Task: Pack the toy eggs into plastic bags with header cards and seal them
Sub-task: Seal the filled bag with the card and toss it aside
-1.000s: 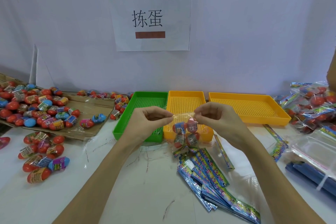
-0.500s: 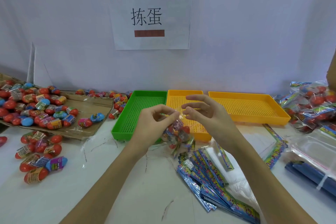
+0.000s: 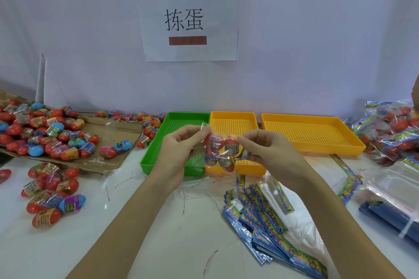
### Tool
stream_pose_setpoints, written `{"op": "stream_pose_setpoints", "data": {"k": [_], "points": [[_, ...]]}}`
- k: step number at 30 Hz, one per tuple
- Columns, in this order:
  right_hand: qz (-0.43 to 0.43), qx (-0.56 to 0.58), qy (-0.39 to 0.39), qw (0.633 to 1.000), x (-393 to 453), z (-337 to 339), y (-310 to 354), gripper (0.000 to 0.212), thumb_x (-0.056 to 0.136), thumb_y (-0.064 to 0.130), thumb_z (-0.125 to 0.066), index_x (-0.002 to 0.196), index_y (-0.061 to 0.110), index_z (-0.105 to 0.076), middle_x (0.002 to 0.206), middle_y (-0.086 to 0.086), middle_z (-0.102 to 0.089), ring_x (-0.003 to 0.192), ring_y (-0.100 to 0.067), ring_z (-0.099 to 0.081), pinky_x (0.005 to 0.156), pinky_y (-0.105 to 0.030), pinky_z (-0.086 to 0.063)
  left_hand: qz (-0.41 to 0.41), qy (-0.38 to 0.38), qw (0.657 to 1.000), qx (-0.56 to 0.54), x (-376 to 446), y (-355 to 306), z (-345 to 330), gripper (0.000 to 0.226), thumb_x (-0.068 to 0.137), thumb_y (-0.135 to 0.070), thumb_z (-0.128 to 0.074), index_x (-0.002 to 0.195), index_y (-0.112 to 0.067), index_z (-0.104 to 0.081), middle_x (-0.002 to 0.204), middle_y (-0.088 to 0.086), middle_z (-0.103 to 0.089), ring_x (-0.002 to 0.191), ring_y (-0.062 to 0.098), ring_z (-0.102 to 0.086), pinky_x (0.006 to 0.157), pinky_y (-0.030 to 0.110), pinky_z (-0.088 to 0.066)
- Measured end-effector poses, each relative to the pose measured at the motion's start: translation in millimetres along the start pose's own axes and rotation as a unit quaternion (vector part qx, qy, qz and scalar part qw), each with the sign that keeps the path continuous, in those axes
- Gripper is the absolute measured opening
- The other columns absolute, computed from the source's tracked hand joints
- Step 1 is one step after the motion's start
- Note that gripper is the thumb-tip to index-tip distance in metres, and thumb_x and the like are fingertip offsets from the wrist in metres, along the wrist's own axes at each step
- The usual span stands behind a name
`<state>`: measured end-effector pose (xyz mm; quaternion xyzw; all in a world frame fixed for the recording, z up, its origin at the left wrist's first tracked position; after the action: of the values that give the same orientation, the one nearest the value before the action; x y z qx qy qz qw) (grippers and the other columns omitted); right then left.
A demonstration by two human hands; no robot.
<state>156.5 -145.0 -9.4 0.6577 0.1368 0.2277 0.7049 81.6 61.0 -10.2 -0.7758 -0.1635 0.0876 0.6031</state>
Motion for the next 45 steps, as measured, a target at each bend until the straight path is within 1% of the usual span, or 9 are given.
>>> {"op": "stream_pose_setpoints", "data": {"k": [6, 12, 19, 24, 27, 32, 36, 41, 45], "points": [[-0.01, 0.074, 0.004, 0.997, 0, 3, 4, 0.029, 0.08, 0.035, -0.075, 0.095, 0.011, -0.074, 0.072, 0.012, -0.067, 0.077, -0.002, -0.066, 0.08, -0.026, -0.055, 0.024, 0.02, 0.998, -0.063, 2, 6, -3, 0.004, 0.086, -0.019, -0.076, 0.084, -0.016, -0.075, 0.087, 0.0, -0.073, 0.079, 0.009, -0.067, 0.075, 0.025, -0.053], [-0.029, 0.114, 0.005, 0.993, -1, 0, 5, 0.033, 0.082, 0.029, -0.073, 0.101, 0.002, -0.072, 0.096, -0.012, -0.074, 0.098, -0.023, -0.07, 0.096, -0.047, -0.058, -0.001, 0.058, 0.998, -0.008, -1, 6, -3, 0.019, 0.076, -0.027, -0.083, 0.09, -0.013, -0.08, 0.086, 0.005, -0.068, 0.078, 0.014, -0.058, 0.077, 0.024, -0.053], [-0.02, 0.045, 0.003, 0.999, 0, 5, 5, 0.028, 0.076, 0.04, -0.079, 0.094, 0.019, -0.079, 0.086, 0.003, -0.074, 0.084, -0.008, -0.069, 0.074, -0.024, -0.057, 0.078, 0.021, 0.991, -0.108, 4, 7, -1, 0.012, 0.063, -0.021, -0.088, 0.071, -0.018, -0.079, 0.077, 0.001, -0.071, 0.069, 0.011, -0.064, 0.068, 0.024, -0.056], [-0.032, 0.02, 0.018, 0.999, 1, 2, 0, 0.039, 0.078, 0.05, -0.078, 0.107, 0.024, -0.077, 0.096, 0.01, -0.079, 0.092, -0.007, -0.075, 0.075, -0.021, -0.059, 0.073, -0.019, 0.986, -0.147, 2, 10, -2, 0.005, 0.069, -0.017, -0.085, 0.073, -0.018, -0.082, 0.078, 0.001, -0.074, 0.063, 0.008, -0.067, 0.058, 0.02, -0.057], [-0.041, 0.015, 0.014, 0.999, 0, 3, -1, 0.028, 0.077, 0.038, -0.081, 0.09, 0.013, -0.078, 0.086, 0.001, -0.077, 0.087, -0.014, -0.074, 0.076, -0.023, -0.06, 0.081, -0.028, 0.982, -0.171, 4, 8, 0, 0.006, 0.068, -0.015, -0.085, 0.073, -0.017, -0.083, 0.077, 0.001, -0.076, 0.062, 0.007, -0.067, 0.056, 0.018, -0.056], [0.016, -0.003, -0.04, 0.999, 1, 6, 5, 0.019, 0.099, 0.022, -0.066, 0.102, 0.004, -0.07, 0.095, -0.026, -0.068, 0.087, -0.031, -0.067, 0.082, -0.046, -0.055, 0.055, 0.026, 0.996, -0.067, 3, 7, 1, 0.021, 0.069, -0.031, -0.087, 0.081, -0.015, -0.082, 0.081, 0.005, -0.074, 0.068, 0.011, -0.064, 0.064, 0.02, -0.057], [0.062, -0.074, -0.004, 0.995, -3, -2, 10, 0.017, 0.106, 0.008, -0.053, 0.098, 0.002, -0.067, 0.082, -0.015, -0.054, 0.078, -0.021, -0.051, 0.075, -0.036, -0.043, -0.063, 0.102, 0.971, 0.206, 1, 5, 2, 0.038, 0.082, -0.062, -0.078, 0.109, -0.035, -0.078, 0.102, -0.006, -0.078, 0.085, 0.012, -0.072, 0.077, 0.024, -0.059], [0.103, -0.102, -0.001, 0.989, -6, -22, 11, 0.02, 0.099, 0.016, -0.067, 0.119, 0.014, -0.066, 0.09, -0.015, -0.068, 0.069, -0.014, -0.062, 0.059, -0.026, -0.054, -0.082, 0.116, 0.971, 0.193, -6, 11, -14, 0.018, 0.08, -0.038, -0.085, 0.087, -0.023, -0.078, 0.087, 0.005, -0.078, 0.08, 0.016, -0.072, 0.072, 0.024, -0.056], [0.047, -0.102, -0.045, 0.993, -4, -10, 9, 0.022, 0.092, 0.035, -0.075, 0.107, 0.02, -0.074, 0.094, -0.004, -0.075, 0.078, -0.015, -0.073, 0.075, -0.028, -0.061, -0.072, 0.02, 0.989, 0.126, -4, 7, -8, 0.027, 0.078, -0.034, -0.083, 0.085, -0.009, -0.076, 0.087, 0.011, -0.078, 0.081, 0.018, -0.071, 0.073, 0.025, -0.059]]}}
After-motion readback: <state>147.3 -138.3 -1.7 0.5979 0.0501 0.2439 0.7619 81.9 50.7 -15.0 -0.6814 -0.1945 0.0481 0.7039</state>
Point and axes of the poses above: each hand's wrist, its own x-axis towards the middle knuckle, its own z-axis out of the back of the hand, y = z × x, the point moved 1 cm from there along x, towards the middle knuckle
